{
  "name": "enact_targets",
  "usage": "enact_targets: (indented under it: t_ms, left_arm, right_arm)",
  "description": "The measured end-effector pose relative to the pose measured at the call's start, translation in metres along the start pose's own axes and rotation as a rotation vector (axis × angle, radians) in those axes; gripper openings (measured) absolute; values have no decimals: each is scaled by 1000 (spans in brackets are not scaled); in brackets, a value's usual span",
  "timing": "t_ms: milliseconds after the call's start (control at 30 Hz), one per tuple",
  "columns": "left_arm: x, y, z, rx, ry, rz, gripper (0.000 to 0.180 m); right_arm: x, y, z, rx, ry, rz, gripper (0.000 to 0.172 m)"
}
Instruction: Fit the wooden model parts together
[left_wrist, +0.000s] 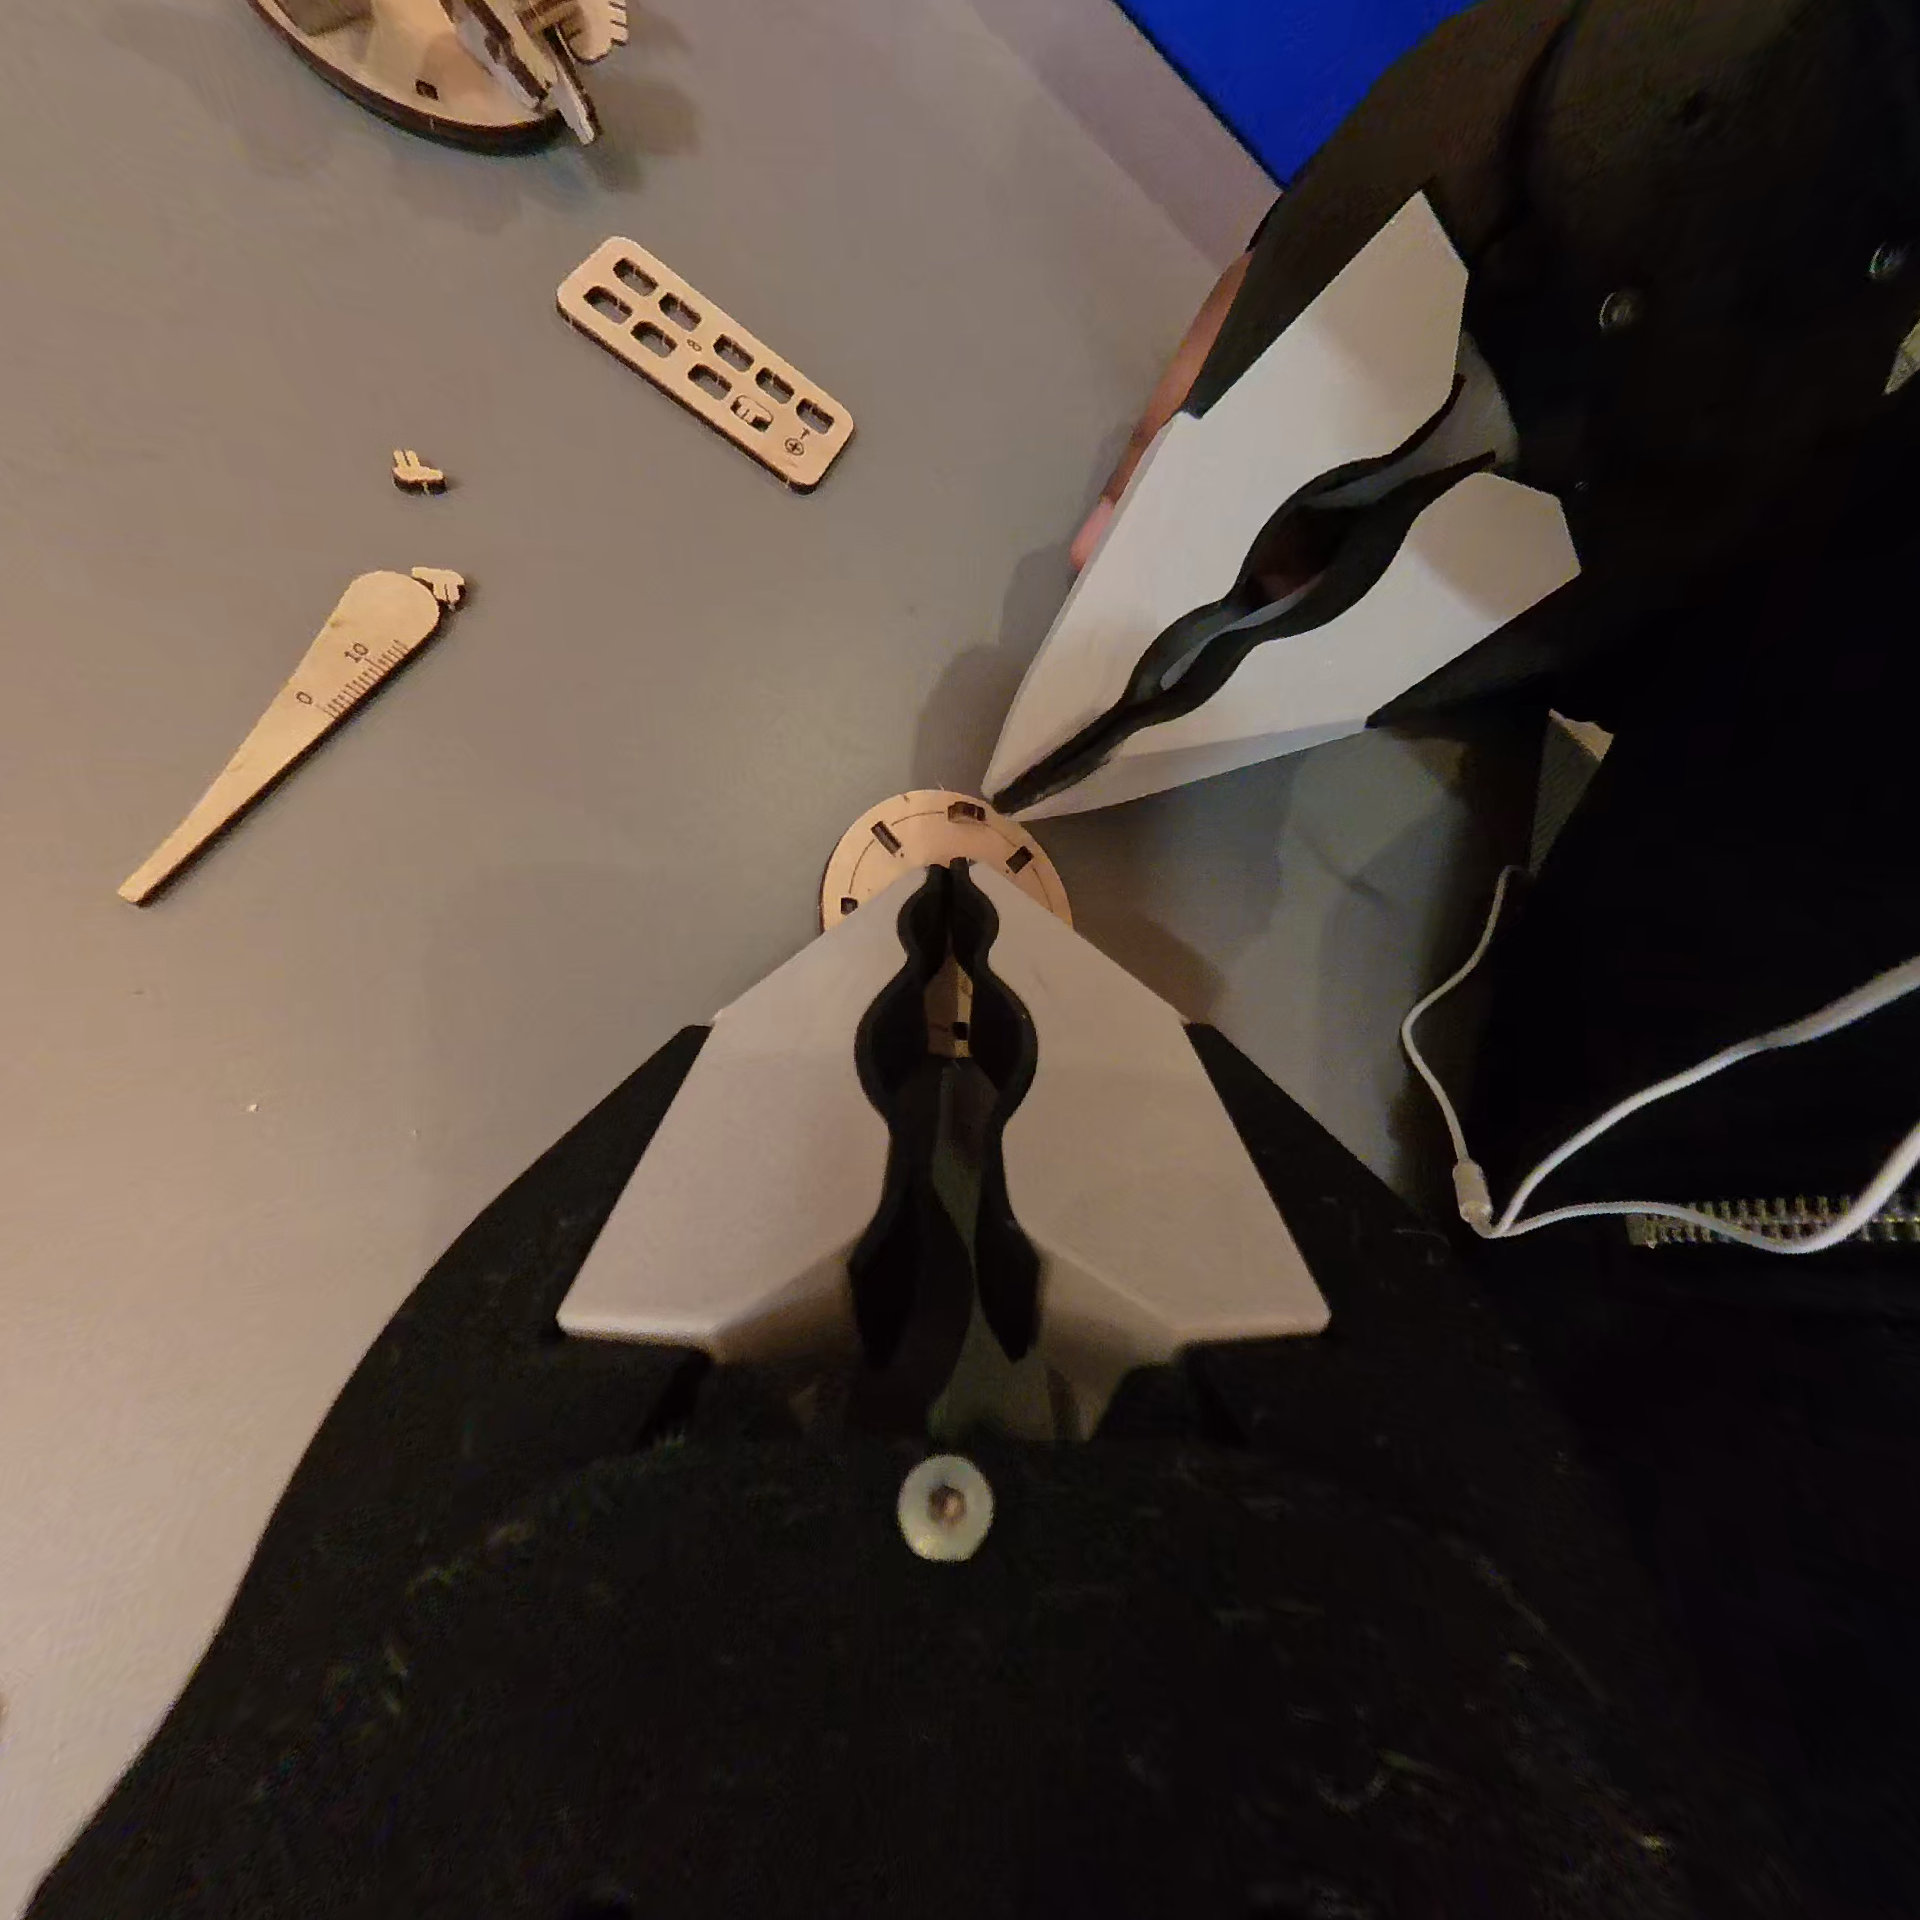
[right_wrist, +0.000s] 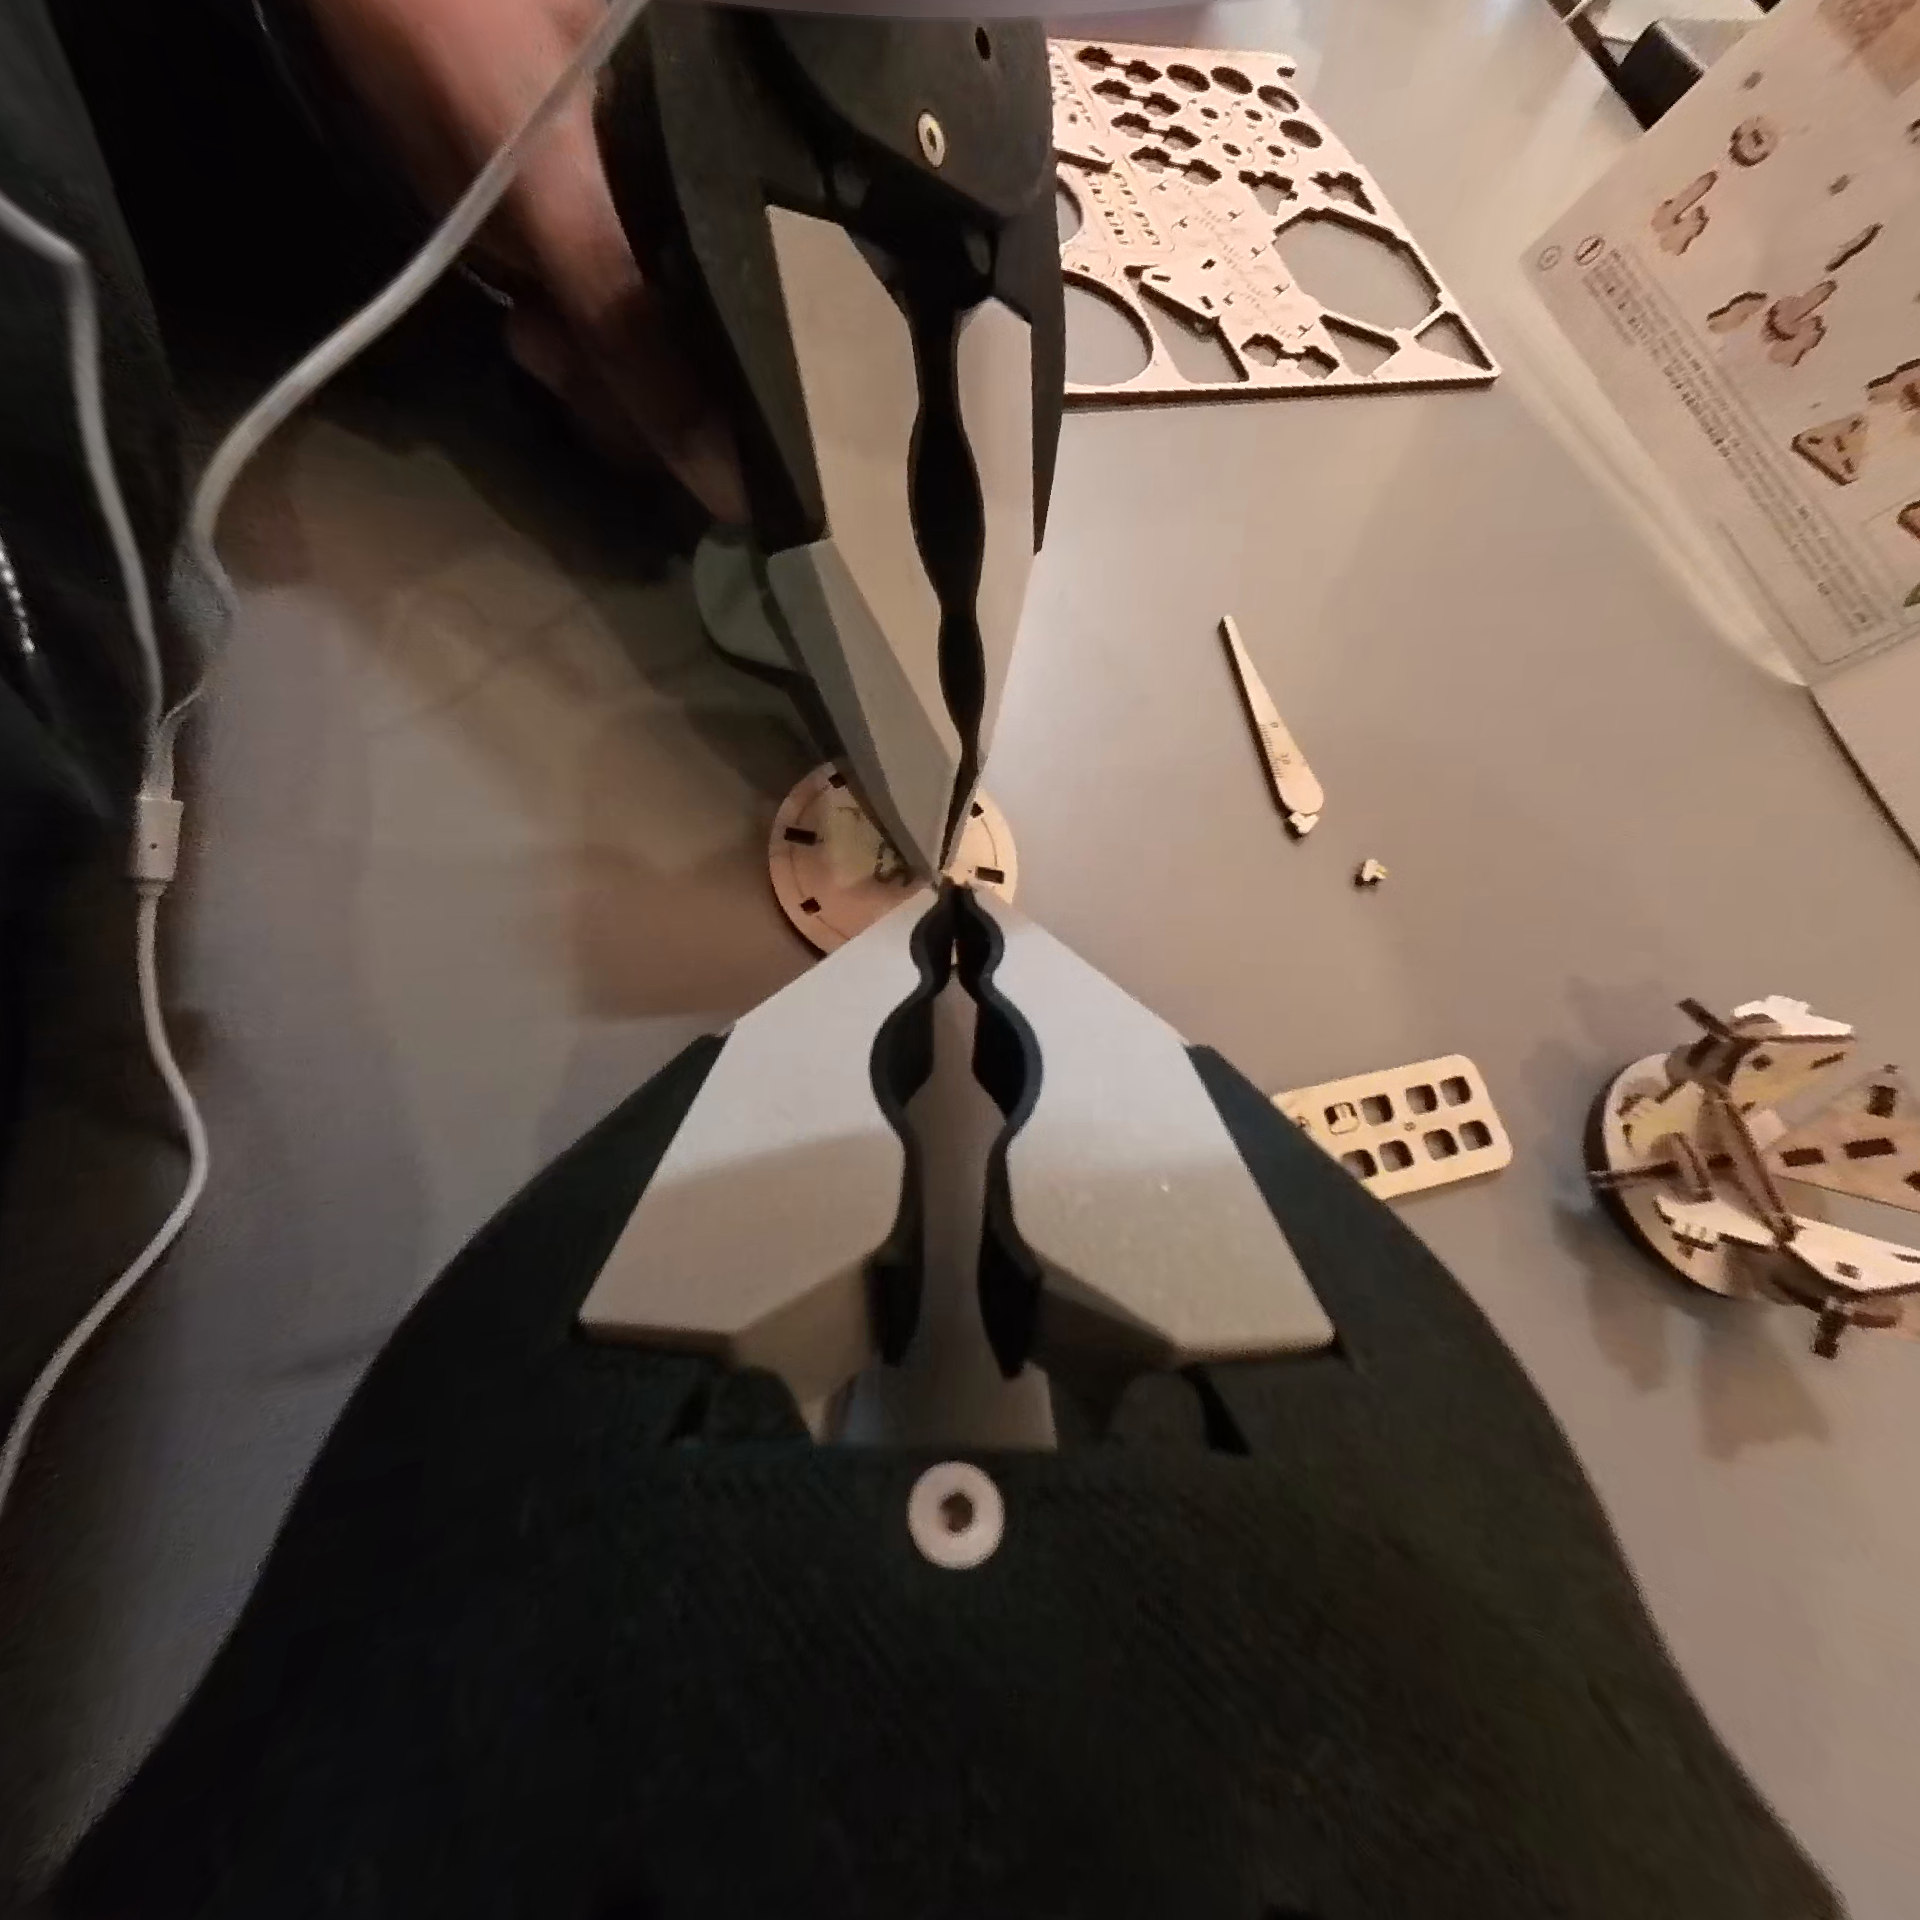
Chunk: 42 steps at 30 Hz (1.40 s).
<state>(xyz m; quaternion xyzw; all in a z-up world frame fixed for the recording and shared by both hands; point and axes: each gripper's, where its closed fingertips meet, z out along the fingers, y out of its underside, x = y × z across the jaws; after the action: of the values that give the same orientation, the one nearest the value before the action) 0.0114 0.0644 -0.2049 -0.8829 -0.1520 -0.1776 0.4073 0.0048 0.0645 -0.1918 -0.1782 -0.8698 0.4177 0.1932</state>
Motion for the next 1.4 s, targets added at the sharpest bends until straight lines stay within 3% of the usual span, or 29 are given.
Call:
enact_targets:
  t_ms: [267, 433, 600, 867, 1000, 1133, 1300, 1400]
  left_arm:
    - [0, 3, 0, -12, 6, -6, 0]
    - [0, 3, 0, -12, 15, -17, 0]
    - [0, 2, 0, -11, 20, -24, 0]
    - [0, 2, 0, -4, -13, 3, 0]
    - [-2, -1, -3, 23, -36, 15, 0]
    - [1, -20, -24, 212, 43, -36, 7]
    - [-2, -33, -40, 343, 46, -60, 9]
    - [-2, -35, -41, 362, 14, -36, 12]
  right_arm:
    - [2, 7, 8, -60, 20, -41, 0]
    - [11, -8, -6, 70, 24, 43, 0]
    - [14, -8, -6, 68, 29, 67, 0]
    - [31, -9, -17, 101, 205, 157, 0]
    - [17, -10, -21, 111, 208, 290, 22]
    - [1, -9, -15, 78, 195, 371, 50]
    - [-11, 12, 11, -139, 170, 348, 84]
    - [-10, 6, 18, -124, 118, 367, 86]
